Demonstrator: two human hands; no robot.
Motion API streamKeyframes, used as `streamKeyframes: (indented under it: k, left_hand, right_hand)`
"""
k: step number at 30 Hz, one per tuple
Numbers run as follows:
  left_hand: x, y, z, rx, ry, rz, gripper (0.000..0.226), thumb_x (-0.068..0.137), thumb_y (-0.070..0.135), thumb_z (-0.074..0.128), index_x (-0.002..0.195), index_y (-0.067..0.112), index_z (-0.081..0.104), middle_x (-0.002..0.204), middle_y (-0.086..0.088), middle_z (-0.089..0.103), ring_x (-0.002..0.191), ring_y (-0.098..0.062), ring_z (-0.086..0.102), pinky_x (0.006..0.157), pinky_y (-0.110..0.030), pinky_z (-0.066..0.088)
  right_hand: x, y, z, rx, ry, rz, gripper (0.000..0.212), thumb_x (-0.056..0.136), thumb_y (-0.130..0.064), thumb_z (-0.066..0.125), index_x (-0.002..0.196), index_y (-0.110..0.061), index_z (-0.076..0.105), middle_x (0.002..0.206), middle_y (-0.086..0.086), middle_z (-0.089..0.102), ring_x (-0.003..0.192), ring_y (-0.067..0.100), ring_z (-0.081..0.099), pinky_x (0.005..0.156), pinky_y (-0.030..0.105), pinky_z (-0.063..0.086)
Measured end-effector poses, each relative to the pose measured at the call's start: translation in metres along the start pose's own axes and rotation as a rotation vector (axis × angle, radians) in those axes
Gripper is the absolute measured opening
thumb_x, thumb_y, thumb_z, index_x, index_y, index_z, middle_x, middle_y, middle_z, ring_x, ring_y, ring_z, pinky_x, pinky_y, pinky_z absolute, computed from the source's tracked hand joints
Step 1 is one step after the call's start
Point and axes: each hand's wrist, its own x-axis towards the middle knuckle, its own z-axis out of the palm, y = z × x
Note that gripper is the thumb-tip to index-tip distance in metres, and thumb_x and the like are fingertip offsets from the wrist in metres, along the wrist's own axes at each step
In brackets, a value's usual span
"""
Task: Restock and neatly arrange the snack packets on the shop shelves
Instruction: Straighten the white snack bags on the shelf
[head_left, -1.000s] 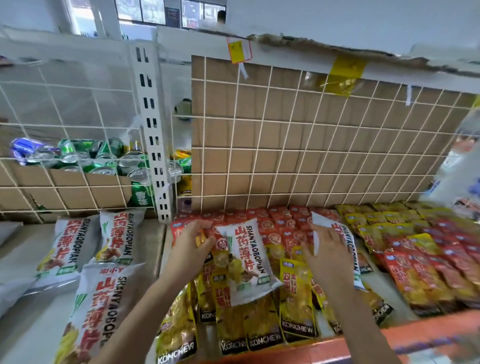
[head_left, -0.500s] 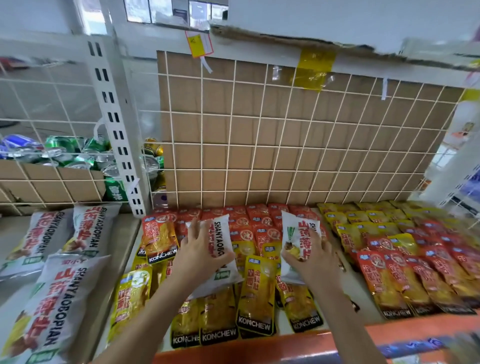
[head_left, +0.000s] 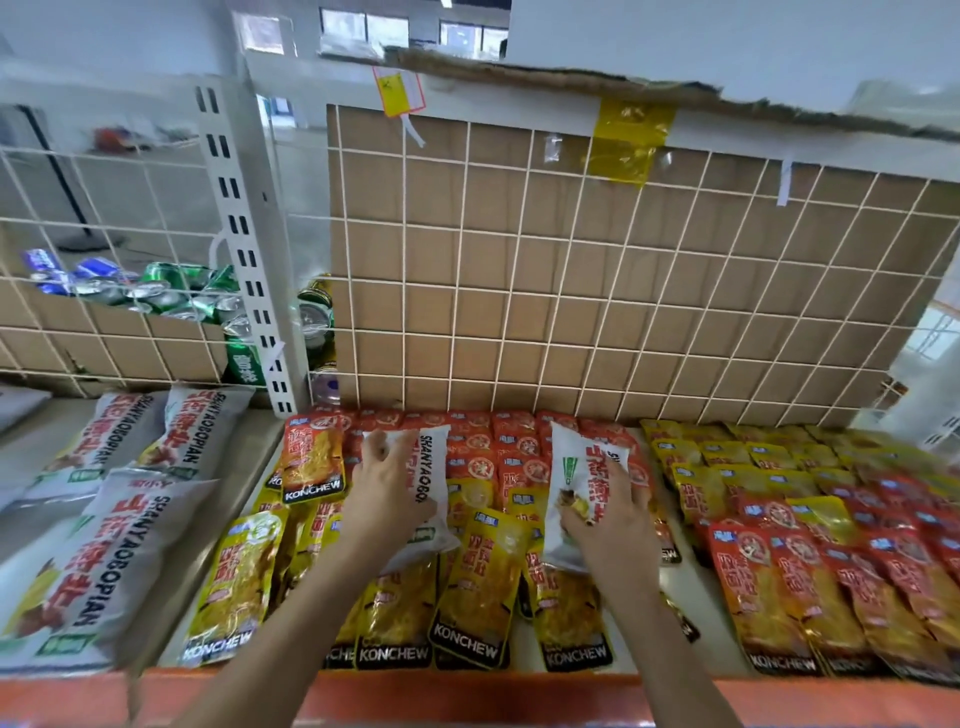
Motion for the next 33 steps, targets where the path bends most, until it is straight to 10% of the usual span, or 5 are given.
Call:
streamKeyframes:
  k: [16, 22, 33]
  left_hand:
    - [-0.04, -0.012, -0.071, -0.403, 0.315, 0.18, 0.068, 0.07, 0.003, 0.077, 0.121, 0.035, 0.045, 0.131, 0.004, 0.033, 0.111, 0.0, 0.037, 0.079, 0.009, 0.027]
    - [-0.076, -0.059, -0.118, -0.307, 0.35, 0.151, 0.072, 0.071, 0.002, 0.077, 0.119, 0.045, 0.043, 0.133, 0.006, 0.031, 0.119, -0.011, 0.039, 0.094, -0.025, 0.04]
    - [-0.114, -0.187, -0.203, -0.253, 0.463, 0.065, 0.075, 0.069, -0.002, 0.076, 0.114, 0.047, 0.042, 0.137, -0.009, 0.037, 0.11, 0.0, 0.038, 0.096, -0.031, 0.035]
  right_hand:
    - [-0.006, -0.007, -0.036, 0.283, 0.09, -0.274, 0.07, 0.078, -0.028, 0.072, 0.138, -0.027, 0.037, 0.138, 0.0, 0.042, 0.124, 0.019, 0.041, 0.088, 0.028, 0.035]
    - [-0.026, -0.035, -0.025, 0.291, 0.033, -0.392, 0.07, 0.078, -0.027, 0.072, 0.138, -0.028, 0.038, 0.138, 0.001, 0.044, 0.125, 0.02, 0.041, 0.091, 0.026, 0.031]
    - [-0.08, -0.121, 0.029, 0.24, -0.021, -0.44, 0.071, 0.079, -0.029, 0.071, 0.14, -0.027, 0.036, 0.135, 0.002, 0.044, 0.115, 0.017, 0.046, 0.084, 0.023, 0.034]
